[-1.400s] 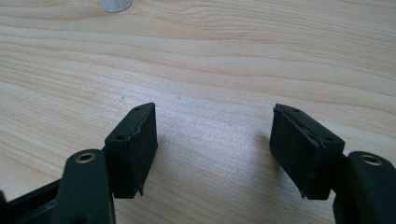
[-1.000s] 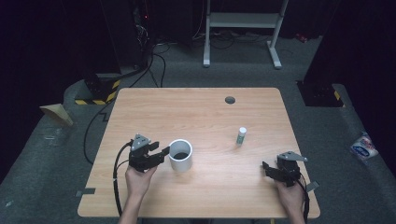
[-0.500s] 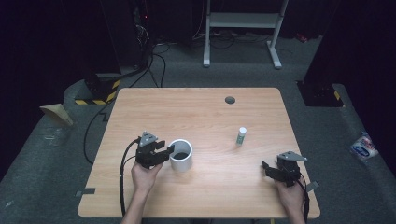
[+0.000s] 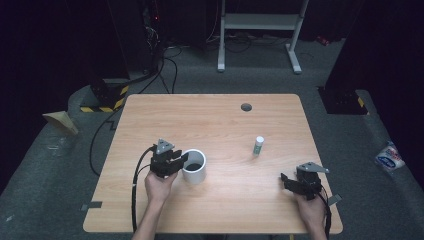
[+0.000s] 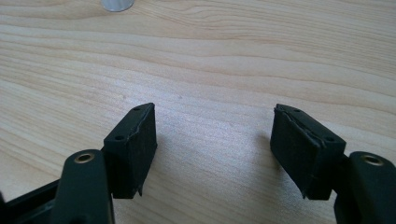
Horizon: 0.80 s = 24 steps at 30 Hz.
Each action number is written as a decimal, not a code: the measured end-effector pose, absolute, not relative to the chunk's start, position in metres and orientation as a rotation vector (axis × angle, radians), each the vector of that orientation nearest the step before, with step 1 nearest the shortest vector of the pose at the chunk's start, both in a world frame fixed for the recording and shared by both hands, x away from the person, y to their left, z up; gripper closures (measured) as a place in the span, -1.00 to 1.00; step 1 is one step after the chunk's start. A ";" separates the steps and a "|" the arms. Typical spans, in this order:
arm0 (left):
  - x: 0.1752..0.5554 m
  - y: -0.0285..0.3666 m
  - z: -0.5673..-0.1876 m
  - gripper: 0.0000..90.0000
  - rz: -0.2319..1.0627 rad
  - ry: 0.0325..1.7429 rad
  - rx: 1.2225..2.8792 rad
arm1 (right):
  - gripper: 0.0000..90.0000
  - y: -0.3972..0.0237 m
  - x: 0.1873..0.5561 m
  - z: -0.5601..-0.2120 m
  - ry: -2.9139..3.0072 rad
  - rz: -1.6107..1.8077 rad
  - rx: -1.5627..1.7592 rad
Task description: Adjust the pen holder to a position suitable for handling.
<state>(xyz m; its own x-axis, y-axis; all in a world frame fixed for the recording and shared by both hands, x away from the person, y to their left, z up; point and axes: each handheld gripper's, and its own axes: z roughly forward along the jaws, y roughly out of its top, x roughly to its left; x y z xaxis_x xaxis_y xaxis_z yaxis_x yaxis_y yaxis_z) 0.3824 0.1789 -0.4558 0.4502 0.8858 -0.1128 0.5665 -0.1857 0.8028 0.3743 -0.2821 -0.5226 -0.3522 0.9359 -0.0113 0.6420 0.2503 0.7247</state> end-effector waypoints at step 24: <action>0.385 0.171 -0.459 0.75 0.501 1.211 1.884 | -0.30 -0.282 0.374 -0.523 2.084 0.885 1.434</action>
<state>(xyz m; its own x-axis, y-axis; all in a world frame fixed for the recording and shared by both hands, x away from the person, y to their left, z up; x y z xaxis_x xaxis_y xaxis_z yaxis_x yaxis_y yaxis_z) 0.3848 0.1708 -0.4592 0.4580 0.8836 -0.0977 0.5565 -0.1993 0.8066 0.3743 -0.2821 -0.5226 -0.3524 0.9358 -0.0115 0.6418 0.2506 0.7248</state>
